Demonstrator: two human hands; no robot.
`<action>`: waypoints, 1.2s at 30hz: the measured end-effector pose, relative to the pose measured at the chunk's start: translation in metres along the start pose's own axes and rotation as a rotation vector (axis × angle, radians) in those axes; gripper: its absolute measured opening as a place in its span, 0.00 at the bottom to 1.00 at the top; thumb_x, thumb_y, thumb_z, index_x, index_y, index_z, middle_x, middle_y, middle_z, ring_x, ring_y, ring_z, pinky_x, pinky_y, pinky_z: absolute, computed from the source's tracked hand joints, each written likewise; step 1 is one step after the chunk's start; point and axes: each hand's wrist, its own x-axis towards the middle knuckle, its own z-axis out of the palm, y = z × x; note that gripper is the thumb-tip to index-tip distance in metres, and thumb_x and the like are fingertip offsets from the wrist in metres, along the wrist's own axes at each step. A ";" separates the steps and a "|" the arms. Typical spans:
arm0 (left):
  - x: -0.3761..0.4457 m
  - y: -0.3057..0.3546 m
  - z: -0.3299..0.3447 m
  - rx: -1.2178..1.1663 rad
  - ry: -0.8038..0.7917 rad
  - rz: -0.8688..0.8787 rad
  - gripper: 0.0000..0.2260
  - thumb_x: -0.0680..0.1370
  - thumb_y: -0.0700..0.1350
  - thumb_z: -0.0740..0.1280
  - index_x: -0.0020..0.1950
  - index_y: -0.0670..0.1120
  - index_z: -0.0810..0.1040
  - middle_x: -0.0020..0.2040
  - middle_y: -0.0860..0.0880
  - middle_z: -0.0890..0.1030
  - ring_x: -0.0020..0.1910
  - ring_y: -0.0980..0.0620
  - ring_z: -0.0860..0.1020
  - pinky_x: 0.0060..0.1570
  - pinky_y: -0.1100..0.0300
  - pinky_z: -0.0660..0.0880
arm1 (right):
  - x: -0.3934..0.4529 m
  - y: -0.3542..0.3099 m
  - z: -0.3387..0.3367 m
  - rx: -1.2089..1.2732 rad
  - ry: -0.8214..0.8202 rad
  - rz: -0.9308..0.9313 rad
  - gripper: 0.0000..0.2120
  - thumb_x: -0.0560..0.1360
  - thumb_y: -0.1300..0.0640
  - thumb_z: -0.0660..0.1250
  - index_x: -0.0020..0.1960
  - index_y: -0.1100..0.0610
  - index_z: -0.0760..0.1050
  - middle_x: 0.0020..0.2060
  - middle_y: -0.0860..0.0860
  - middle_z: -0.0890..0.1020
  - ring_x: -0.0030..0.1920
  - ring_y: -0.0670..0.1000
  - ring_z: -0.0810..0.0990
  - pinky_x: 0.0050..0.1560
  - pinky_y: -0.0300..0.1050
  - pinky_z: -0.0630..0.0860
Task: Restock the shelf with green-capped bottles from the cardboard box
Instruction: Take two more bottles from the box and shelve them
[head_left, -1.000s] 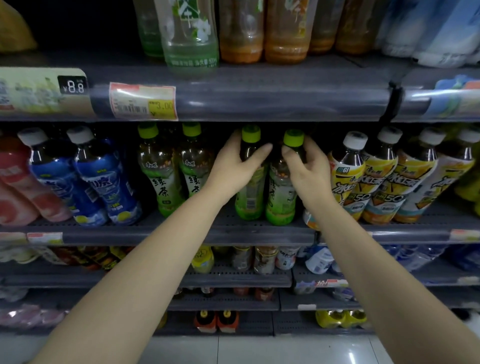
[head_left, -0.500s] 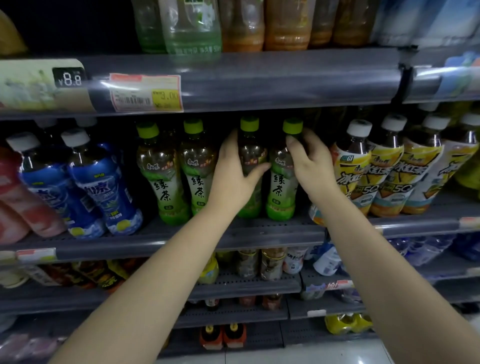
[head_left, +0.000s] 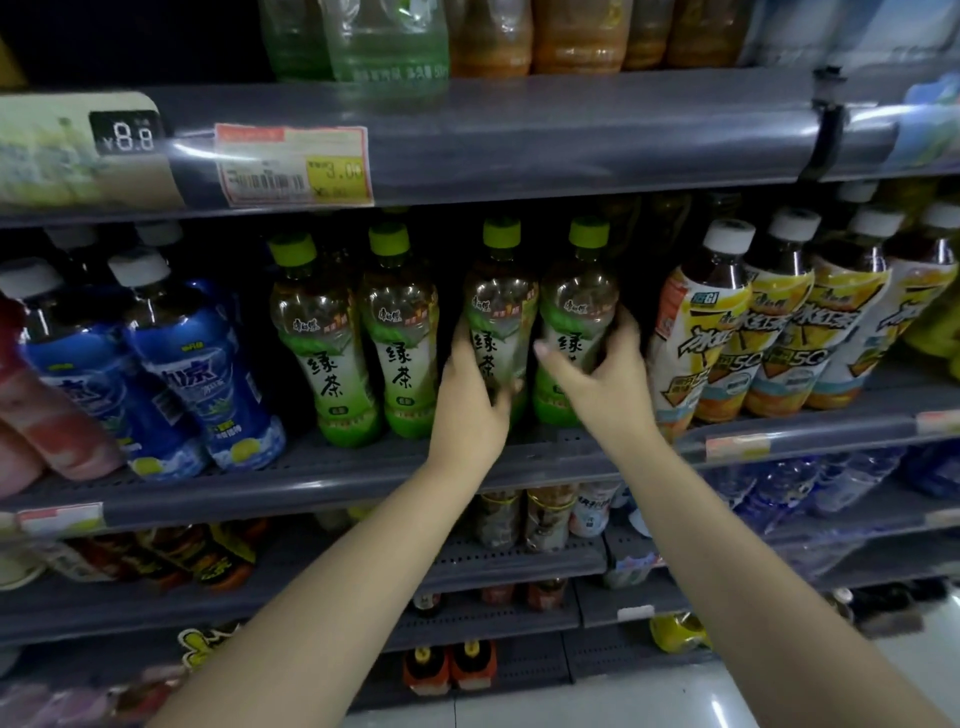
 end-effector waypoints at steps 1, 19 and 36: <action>-0.001 -0.002 0.001 0.000 -0.001 -0.008 0.30 0.77 0.42 0.68 0.75 0.43 0.57 0.67 0.43 0.73 0.67 0.47 0.72 0.65 0.55 0.70 | -0.008 0.007 0.004 -0.042 0.003 0.012 0.36 0.71 0.48 0.73 0.71 0.60 0.61 0.61 0.51 0.77 0.60 0.48 0.75 0.52 0.35 0.70; 0.057 -0.017 0.032 0.140 0.113 -0.174 0.22 0.80 0.45 0.62 0.71 0.39 0.62 0.68 0.38 0.71 0.67 0.41 0.71 0.66 0.47 0.69 | 0.052 0.041 0.042 -0.114 0.030 0.030 0.25 0.71 0.51 0.73 0.64 0.56 0.68 0.57 0.54 0.80 0.56 0.53 0.79 0.48 0.40 0.72; 0.069 -0.018 0.030 0.091 0.042 -0.230 0.22 0.80 0.46 0.62 0.72 0.43 0.60 0.69 0.41 0.71 0.68 0.43 0.70 0.67 0.47 0.68 | 0.061 0.043 0.045 -0.037 -0.021 0.045 0.26 0.72 0.53 0.73 0.66 0.56 0.67 0.59 0.52 0.78 0.53 0.44 0.73 0.50 0.39 0.70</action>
